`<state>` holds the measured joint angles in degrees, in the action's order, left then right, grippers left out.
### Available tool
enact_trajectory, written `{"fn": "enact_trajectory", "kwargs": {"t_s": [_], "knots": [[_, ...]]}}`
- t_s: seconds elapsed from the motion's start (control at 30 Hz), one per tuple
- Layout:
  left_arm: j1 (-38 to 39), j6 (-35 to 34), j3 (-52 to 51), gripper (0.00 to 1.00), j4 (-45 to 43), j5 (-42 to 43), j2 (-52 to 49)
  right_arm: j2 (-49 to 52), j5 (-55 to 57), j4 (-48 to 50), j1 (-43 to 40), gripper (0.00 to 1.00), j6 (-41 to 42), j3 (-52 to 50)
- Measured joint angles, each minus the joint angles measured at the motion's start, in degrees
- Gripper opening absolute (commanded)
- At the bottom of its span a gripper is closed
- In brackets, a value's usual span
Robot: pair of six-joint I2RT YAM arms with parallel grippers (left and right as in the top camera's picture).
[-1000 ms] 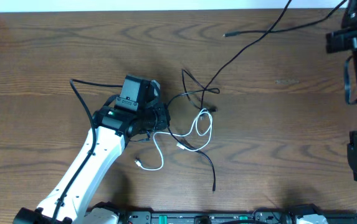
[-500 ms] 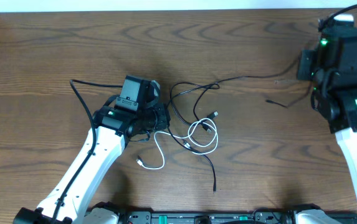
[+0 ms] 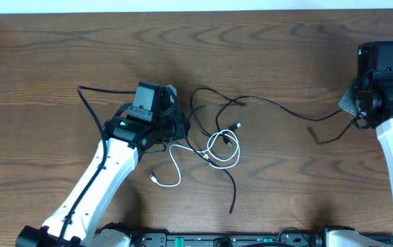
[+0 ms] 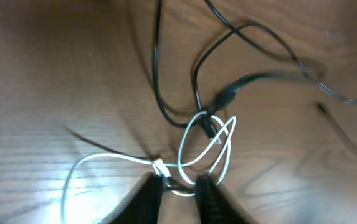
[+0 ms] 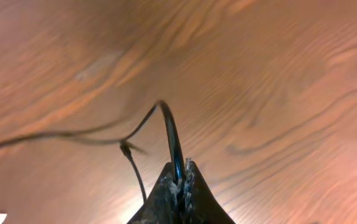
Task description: Untangle cables
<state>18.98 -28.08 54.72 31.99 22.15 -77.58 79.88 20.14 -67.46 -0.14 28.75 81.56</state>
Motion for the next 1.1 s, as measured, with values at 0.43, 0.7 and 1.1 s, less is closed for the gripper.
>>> {"fn": "enact_trajectory", "kwargs": {"t_s": [0.43,0.7,1.1], "knots": [[0.00,-0.52,0.00,0.47,-7.65,1.70,-11.91,0.00,-7.43,-1.64,-0.02,0.01,-0.11,0.00],[0.00,-0.61,-0.04,0.48,-13.68,1.70,-16.44,0.00,-8.00,-2.32,-0.02,0.01,-0.33,0.00],[0.00,-7.76,-0.13,0.61,-24.90,5.03,-16.55,0.00,-8.57,-6.36,-0.02,0.01,-0.96,0.00]]}}
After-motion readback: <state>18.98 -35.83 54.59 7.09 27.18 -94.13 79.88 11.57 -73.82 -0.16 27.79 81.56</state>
